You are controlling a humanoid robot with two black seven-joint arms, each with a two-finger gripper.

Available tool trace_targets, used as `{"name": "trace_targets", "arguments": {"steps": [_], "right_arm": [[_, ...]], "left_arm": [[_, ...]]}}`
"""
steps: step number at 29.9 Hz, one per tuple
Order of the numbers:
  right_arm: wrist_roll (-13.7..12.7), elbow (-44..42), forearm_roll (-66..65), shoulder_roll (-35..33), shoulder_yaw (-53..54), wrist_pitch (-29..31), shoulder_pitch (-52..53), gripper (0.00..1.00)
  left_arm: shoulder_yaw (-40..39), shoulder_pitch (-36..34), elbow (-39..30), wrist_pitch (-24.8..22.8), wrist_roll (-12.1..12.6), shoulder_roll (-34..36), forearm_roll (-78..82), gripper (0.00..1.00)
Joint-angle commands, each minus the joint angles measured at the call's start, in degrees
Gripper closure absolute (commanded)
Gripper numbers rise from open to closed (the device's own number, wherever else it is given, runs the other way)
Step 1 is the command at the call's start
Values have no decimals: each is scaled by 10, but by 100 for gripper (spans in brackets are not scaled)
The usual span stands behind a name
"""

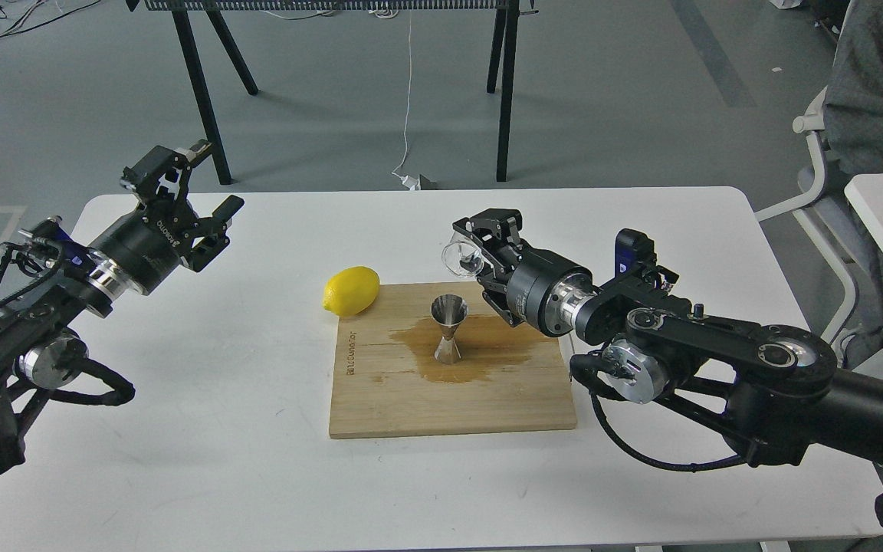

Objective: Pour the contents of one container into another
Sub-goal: 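Lift the glass and carry it above the jigger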

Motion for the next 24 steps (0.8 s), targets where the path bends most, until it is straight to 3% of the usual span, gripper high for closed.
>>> {"name": "trace_targets", "arguments": {"steps": [1, 24], "right_arm": [[0, -5, -6, 0, -13, -1, 7, 55], [0, -31, -79, 17, -86, 0, 43, 54]], "left_arm": [[0, 0, 1, 0, 0, 0, 1, 8], [-3, 0, 1, 0, 0, -1, 0, 8]]}}
